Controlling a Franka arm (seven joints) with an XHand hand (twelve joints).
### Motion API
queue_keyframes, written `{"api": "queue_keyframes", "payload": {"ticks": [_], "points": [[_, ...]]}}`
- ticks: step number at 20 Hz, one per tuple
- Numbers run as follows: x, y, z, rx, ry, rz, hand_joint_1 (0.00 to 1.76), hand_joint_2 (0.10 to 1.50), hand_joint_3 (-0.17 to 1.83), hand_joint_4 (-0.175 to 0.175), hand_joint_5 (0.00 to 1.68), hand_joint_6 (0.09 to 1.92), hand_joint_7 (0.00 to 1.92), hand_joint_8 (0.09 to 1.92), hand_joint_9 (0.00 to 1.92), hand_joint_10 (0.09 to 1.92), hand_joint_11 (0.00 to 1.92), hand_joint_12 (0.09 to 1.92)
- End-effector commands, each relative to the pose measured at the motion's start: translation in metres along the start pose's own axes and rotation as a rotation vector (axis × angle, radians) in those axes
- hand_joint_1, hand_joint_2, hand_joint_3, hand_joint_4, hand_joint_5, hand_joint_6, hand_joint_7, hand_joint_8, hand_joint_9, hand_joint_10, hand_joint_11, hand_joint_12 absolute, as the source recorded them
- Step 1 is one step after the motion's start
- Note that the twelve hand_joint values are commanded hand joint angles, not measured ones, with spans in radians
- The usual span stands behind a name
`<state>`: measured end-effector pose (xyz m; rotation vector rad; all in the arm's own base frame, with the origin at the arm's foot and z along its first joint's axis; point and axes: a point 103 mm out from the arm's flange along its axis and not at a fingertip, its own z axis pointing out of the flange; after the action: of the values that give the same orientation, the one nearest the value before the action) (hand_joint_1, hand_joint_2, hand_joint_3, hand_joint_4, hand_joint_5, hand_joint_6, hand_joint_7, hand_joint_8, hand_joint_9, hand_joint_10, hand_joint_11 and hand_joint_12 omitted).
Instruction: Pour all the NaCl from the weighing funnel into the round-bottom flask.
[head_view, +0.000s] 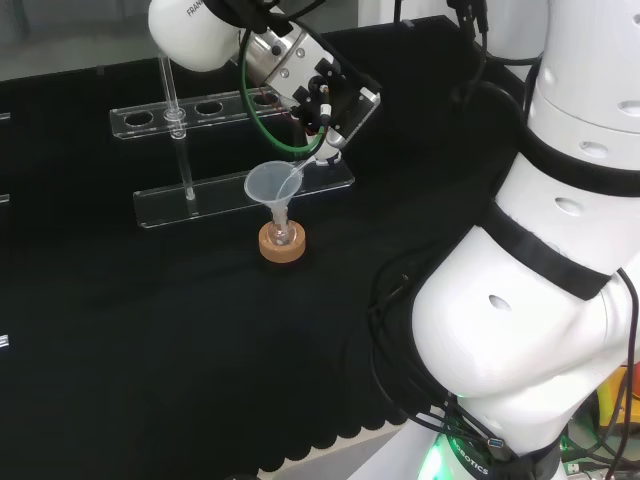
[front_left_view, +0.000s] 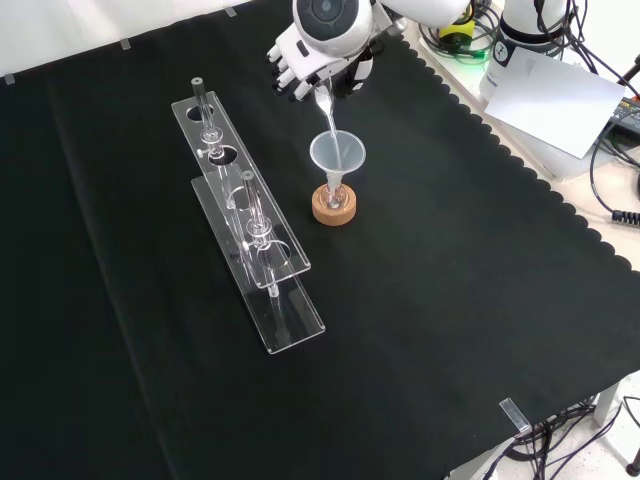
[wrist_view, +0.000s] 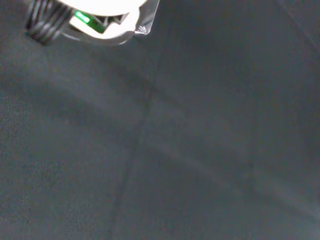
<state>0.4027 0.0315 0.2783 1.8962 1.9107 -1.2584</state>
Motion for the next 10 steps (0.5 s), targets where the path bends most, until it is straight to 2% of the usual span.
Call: {"api": "queue_keyframes", "payload": {"ticks": [1, 10], "points": [[-0.0008, -0.0006, -0.0009, 0.0, -0.002, 0.003, 1.1, 0.72, 0.6, 0.175, 1.19, 0.79, 0.52, 0.63, 0.78, 0.48, 0.62, 1.24], [-0.0003, -0.0015, -0.002, 0.003, -0.019, 0.007, 1.1, 0.72, 0.6, 0.175, 1.19, 0.79, 0.52, 0.63, 0.78, 0.49, 0.62, 1.24]]}}
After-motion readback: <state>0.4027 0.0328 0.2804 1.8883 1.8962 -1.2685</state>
